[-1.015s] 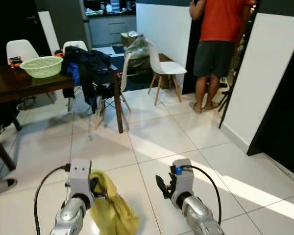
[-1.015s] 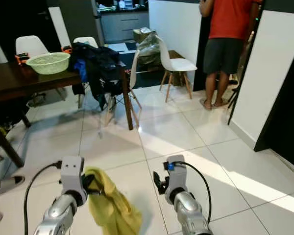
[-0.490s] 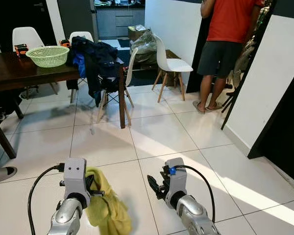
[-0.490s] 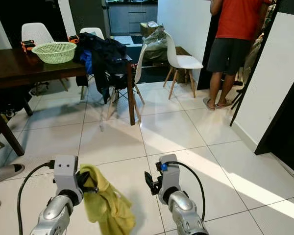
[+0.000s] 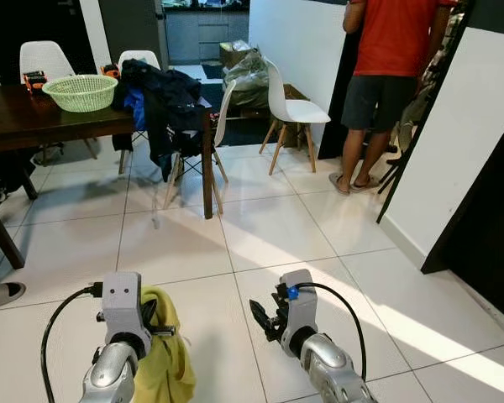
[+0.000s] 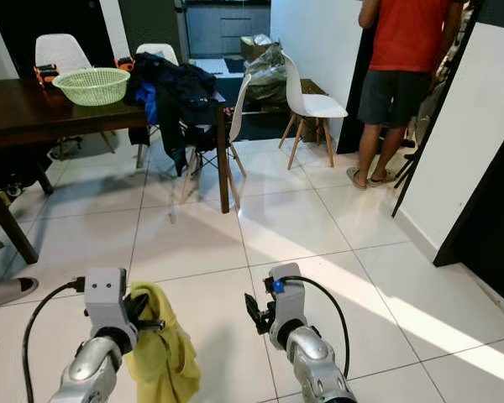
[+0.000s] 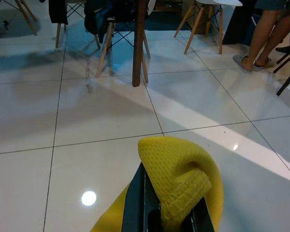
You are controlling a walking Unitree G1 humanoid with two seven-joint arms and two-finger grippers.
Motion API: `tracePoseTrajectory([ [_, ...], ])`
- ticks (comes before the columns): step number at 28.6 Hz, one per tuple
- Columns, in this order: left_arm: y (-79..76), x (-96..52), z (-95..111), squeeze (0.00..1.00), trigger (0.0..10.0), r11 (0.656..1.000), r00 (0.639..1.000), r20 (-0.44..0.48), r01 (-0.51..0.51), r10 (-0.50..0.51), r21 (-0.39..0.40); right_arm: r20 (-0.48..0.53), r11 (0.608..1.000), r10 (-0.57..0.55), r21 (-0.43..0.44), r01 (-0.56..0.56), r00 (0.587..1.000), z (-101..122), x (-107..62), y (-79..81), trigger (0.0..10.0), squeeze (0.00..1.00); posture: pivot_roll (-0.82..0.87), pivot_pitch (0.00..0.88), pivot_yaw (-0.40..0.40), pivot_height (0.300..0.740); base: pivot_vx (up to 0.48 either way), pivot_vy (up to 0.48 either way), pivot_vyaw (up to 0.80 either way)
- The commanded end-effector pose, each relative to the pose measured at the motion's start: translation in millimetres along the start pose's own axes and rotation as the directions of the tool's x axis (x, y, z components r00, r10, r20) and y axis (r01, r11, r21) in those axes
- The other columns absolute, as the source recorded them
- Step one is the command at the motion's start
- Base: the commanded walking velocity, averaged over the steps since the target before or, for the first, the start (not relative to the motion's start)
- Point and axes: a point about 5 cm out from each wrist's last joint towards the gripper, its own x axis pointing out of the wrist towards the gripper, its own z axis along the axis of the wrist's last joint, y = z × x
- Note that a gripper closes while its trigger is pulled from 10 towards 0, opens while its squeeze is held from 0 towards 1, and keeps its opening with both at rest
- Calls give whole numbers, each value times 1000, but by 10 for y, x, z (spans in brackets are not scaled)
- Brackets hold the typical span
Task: Hang hanger
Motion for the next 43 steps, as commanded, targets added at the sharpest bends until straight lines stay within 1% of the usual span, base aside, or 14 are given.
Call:
tracePoseTrajectory([
  [1, -19, -6, 38, 0, 10000, 1000, 1000, 18, 6, -6, -14, 9, 1000, -12, -1, 12, 1000, 10, 4, -16, 10000, 0, 102, 43, -31, 740, 330, 0, 0],
  [10, -16, -1, 60, 0, 10000, 1000, 1000, 17, 26, -25, -7, 15, 1000, -19, 5, 19, 1000, 8, 4, -11, 10000, 0, 97, 39, -16, 740, 333, 0, 0],
  [21, -11, 7, 85, 0, 10000, 999, 999, 15, 31, -31, 5, 24, 999, -28, 18, 28, 999, 22, 13, -16, 10000, 0, 103, 29, -16, 740, 340, 0, 0],
  [22, -5, 8, 85, 0, 10000, 1000, 1000, 13, 28, -29, 7, 30, 999, -31, 24, 30, 999, 33, 18, -15, 10000, 0, 103, 28, -16, 740, 349, 0, 0],
  [23, 13, 14, 92, 0, 10000, 1000, 1000, 12, 22, -22, 7, 61, 998, -34, 45, 31, 998, 98, 38, -9, 10000, 0, 103, 24, -15, 740, 349, 0, 0],
  [26, 18, 16, 95, 0, 10000, 1000, 1000, 12, 20, -20, 7, 72, 998, -35, 52, 31, 997, 122, 45, -6, 10000, 0, 103, 24, -15, 740, 349, 0, 0],
  [27, 21, 20, 107, 0, 10000, 1000, 1000, 15, 20, -20, 7, 101, 998, -27, 61, 20, 995, 187, 60, 6, 10000, 0, 101, 21, -14, 740, 349, 0, 0],
  [29, 20, 24, 119, 0, 10000, 1000, 1000, 18, 21, -21, 7, 118, 998, -23, 63, 16, 993, 226, 68, 11, 10000, 0, 101, 21, -14, 740, 347, 0, 0],
  [37, 17, 63, 179, 0, 10000, 1000, 999, 34, 23, -23, 13, 140, 999, -8, 36, 3, 990, 314, 100, 29, 10000, 0, 102, 12, -12, 740, 347, 0, 0],
  [40, 13, 66, 181, 0, 10000, 1000, 999, 32, 23, -23, 14, 146, 1000, -9, 11, 7, 989, 326, 101, 34, 10000, 0, 102, 16, -14, 740, 349, 0, 0],
  [43, 12, 65, 183, 0, 10000, 1000, 999, 32, 21, -21, 13, 145, 1000, -8, 7, 8, 989, 319, 96, 39, 10000, 0, 101, 20, -17, 740, 350, 0, 0],
])
